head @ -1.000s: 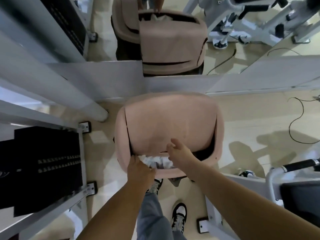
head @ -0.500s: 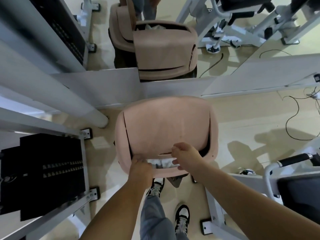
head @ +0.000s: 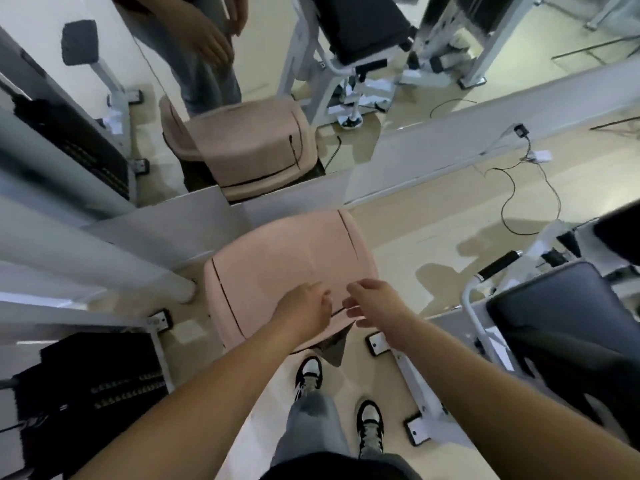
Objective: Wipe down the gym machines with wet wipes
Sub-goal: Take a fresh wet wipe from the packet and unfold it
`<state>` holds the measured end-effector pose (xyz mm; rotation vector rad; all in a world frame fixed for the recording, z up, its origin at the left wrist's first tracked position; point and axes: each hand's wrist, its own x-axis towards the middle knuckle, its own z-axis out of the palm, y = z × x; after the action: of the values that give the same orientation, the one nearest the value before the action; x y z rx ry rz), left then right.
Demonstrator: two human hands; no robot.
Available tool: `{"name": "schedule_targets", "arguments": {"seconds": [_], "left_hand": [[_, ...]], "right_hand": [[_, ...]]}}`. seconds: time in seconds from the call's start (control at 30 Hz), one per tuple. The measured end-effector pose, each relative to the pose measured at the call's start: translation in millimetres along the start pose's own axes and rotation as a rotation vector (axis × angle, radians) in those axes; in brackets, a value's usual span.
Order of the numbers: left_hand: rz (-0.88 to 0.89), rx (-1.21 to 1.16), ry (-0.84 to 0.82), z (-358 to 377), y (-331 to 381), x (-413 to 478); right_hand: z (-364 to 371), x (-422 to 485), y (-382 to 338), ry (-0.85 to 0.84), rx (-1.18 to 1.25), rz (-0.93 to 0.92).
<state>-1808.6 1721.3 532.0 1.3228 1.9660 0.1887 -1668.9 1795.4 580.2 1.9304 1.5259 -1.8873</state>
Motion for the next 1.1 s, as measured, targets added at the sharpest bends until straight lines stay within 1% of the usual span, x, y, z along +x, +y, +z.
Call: {"name": "schedule_targets", "arguments": {"seconds": [0.1, 0.2, 0.3, 0.4, 0.5, 0.63, 0.73, 0.83, 0.93, 1.1], "left_hand": [[0.075, -0.034, -0.010, 4, 45, -9], [0.203, -0.024, -0.054, 17, 96, -25], [0.341, -0.003, -0.113, 43, 145, -49], [0.489, 0.069, -0.165, 80, 194, -84], [0.624, 0.156, -0.249, 132, 242, -128], [0.792, 0.227, -0.369, 225, 305, -213], [0.903, 0.247, -0.502, 303, 351, -291], [0.989, 0.265, -0.647, 377, 394, -369], [1.073, 0.281, -0.779, 440, 428, -436], [1.165, 0.362, -0.951, 527, 479, -529]], "right_hand": [[-32, -31, 20, 0.089, 0.106, -0.007], [-62, -64, 52, 0.174, 0.178, -0.018], [-91, -100, 98, 0.295, 0.263, -0.028], [-118, -146, 164, 0.395, 0.359, 0.010], [-139, -204, 244, 0.462, 0.470, 0.037], [-162, -306, 365, 0.610, 0.740, 0.064], [-172, -389, 462, 0.786, 0.904, 0.108], [-171, -462, 553, 1.018, 1.089, 0.167], [-166, -527, 621, 1.220, 1.288, 0.216], [-163, -610, 717, 1.411, 1.556, 0.220]]}}
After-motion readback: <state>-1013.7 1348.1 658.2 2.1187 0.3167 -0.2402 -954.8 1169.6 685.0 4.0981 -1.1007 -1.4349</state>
